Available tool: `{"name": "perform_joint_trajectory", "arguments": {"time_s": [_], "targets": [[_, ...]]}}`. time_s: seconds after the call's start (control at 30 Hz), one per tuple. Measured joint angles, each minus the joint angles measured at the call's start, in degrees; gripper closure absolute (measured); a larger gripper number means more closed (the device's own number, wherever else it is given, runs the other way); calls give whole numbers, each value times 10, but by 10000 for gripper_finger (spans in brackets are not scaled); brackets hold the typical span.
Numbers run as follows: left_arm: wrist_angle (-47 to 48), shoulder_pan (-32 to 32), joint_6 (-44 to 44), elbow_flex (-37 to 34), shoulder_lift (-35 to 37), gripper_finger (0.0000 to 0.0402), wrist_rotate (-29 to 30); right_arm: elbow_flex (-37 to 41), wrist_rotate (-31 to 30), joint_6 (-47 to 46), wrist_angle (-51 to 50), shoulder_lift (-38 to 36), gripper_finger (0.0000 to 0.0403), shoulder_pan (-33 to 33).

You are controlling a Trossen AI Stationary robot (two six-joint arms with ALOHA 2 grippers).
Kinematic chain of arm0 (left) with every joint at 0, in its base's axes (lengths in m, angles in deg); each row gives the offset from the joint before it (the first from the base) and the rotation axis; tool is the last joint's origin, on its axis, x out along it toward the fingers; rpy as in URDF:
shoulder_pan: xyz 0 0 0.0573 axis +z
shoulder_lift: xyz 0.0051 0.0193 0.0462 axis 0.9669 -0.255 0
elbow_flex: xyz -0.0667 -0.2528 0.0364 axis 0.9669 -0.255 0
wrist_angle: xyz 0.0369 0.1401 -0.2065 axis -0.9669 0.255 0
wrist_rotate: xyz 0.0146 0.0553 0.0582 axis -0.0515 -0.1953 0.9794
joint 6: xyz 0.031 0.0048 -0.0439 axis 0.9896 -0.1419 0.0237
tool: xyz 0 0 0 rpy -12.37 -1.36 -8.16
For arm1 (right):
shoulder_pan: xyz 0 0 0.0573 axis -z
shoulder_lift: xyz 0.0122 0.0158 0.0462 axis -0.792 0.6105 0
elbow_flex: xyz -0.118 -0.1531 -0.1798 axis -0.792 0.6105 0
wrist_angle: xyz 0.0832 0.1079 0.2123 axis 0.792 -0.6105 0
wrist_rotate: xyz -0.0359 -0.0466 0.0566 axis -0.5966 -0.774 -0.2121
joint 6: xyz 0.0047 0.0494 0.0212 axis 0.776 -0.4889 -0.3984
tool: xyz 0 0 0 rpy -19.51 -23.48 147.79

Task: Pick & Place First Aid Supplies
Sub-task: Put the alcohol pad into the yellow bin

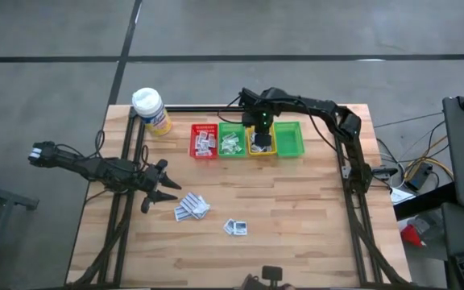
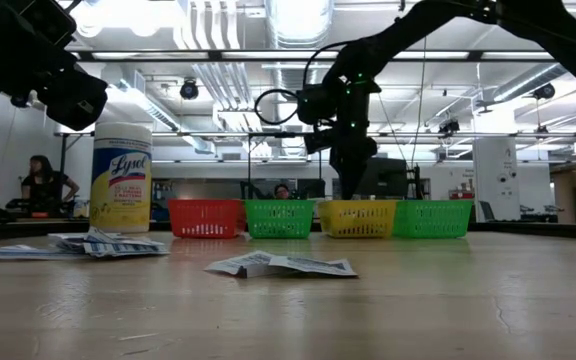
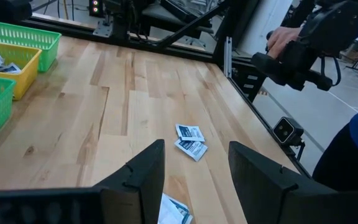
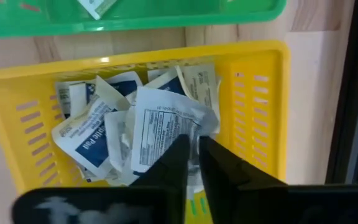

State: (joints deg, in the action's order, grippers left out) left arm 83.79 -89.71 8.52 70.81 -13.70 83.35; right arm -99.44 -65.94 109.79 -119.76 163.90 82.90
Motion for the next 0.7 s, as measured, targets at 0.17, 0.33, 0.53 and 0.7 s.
{"name": "perform_joint_trajectory", "arguments": {"time_s": [0.17,0.33,0.53,0.7], "targets": [[0,0,0,0,0,229,0,0,-1,-2,0,0,303,4],[0,0,0,0,0,229,0,0,0,-27,-26,-11,265,-2],[0,0,-1,0,0,229,0,0,96,-50,-97,-51,261,-37],[0,0,1,0,0,229,0,0,217,-45,-94,-94,273,-95]]}}
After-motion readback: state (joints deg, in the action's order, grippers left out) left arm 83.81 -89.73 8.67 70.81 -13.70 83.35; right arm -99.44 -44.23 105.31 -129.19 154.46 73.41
